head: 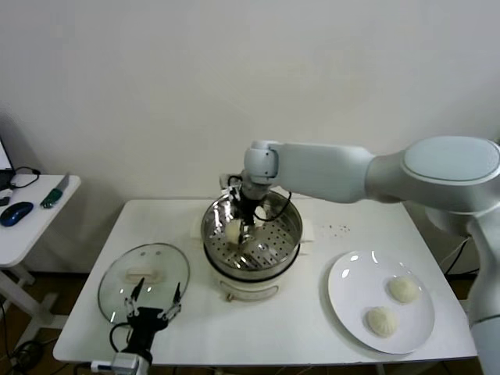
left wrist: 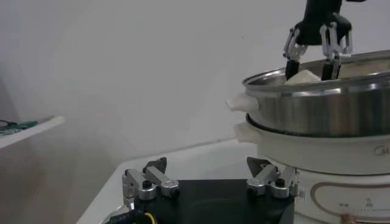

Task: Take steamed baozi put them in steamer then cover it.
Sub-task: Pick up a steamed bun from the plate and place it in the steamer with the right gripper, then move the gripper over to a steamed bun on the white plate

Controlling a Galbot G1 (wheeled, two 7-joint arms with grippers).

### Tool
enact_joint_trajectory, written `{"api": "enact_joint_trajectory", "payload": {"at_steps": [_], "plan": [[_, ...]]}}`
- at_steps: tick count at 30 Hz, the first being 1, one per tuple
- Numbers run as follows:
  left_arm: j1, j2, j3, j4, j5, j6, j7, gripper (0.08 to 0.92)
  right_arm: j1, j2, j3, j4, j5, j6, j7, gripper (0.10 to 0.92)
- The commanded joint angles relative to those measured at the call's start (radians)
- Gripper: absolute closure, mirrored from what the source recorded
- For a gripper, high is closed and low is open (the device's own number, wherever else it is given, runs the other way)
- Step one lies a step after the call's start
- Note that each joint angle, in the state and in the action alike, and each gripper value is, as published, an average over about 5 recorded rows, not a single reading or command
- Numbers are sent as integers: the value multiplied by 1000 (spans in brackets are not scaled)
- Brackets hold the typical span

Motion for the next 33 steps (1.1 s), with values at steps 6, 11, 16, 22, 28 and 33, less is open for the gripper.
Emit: {"api": "enact_joint_trajectory", "payload": {"at_steps": [6,11,16,22,28,33], "plan": [[-1,-2,2,3,2,1,0,177,-65,37,25,-33,-32,-11,9,299],[0,-3,1,1,2,1,-1,177,-46,18,29,-17,-30,-19,-15,213],[1,-2,2,-2,3,3,-1,177,33,-43,25,39,-31,-8,-49,203],[0,0,4,-5,5,5,-2,177,191,-225,1,160,-31,40,-96,202],[-1,-5,16,-8,23,13,-4,177,296,-490,-36,334,-115,91,-153,203],[-2,-9,32,-4,44,17,-7,177,283,-725,-39,486,-218,96,-169,203]]}}
